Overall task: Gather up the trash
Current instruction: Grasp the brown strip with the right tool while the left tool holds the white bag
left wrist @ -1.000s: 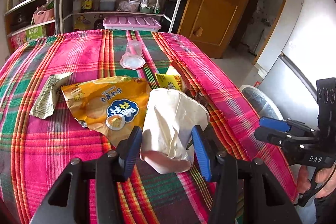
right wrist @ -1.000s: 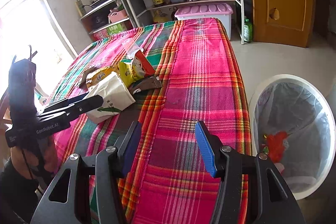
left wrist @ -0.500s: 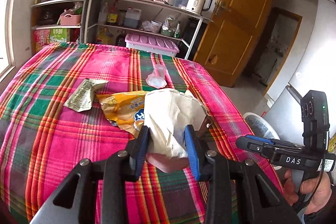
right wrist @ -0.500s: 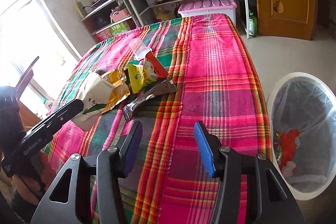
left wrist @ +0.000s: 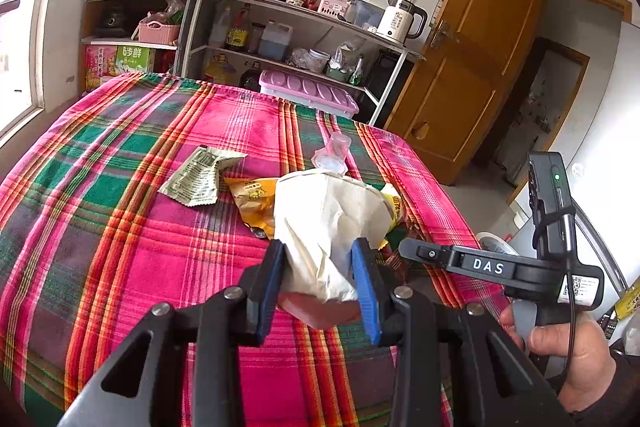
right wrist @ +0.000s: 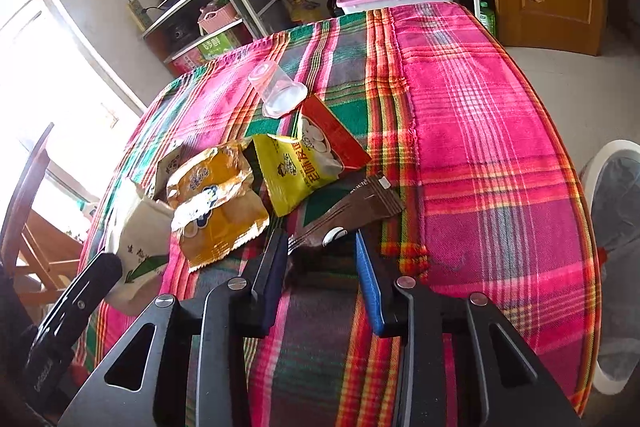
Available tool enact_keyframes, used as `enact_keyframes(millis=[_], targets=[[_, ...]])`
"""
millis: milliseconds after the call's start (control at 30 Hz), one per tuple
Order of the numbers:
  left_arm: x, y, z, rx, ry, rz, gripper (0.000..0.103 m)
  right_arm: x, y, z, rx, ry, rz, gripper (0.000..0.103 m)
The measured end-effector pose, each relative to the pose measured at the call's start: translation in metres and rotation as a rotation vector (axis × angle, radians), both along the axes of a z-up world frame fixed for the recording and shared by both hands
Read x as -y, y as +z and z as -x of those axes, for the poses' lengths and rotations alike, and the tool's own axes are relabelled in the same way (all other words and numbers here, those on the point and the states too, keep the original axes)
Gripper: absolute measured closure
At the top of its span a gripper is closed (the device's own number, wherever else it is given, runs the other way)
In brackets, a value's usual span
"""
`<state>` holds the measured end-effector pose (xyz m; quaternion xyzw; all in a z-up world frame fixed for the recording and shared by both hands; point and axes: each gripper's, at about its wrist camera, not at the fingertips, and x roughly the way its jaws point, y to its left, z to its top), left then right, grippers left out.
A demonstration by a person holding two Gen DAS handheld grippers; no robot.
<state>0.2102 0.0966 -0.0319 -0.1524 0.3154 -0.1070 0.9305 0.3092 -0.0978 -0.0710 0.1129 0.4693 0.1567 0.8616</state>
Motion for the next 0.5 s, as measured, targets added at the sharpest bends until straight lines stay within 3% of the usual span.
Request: enact_keyframes(millis=[67, 233, 500], targets=[[-0.002, -0.001, 0.000, 0.001, 0.002, 0.004, 0.067, -0.005, 0.001, -0.006, 0.002, -0.013, 0.017, 0.068], [-0.004, -0.002, 0.002, 0.000, 0.002, 0.010, 0.066, -0.014, 0.001, -0.009, 0.019, -0.016, 0.102, 0.087], [0.006, 0.001, 0.005, 0.001, -0.014, 0.002, 0.066, 0.002, 0.006, 0.013, 0.043, 0.008, 0.086, 0.093]])
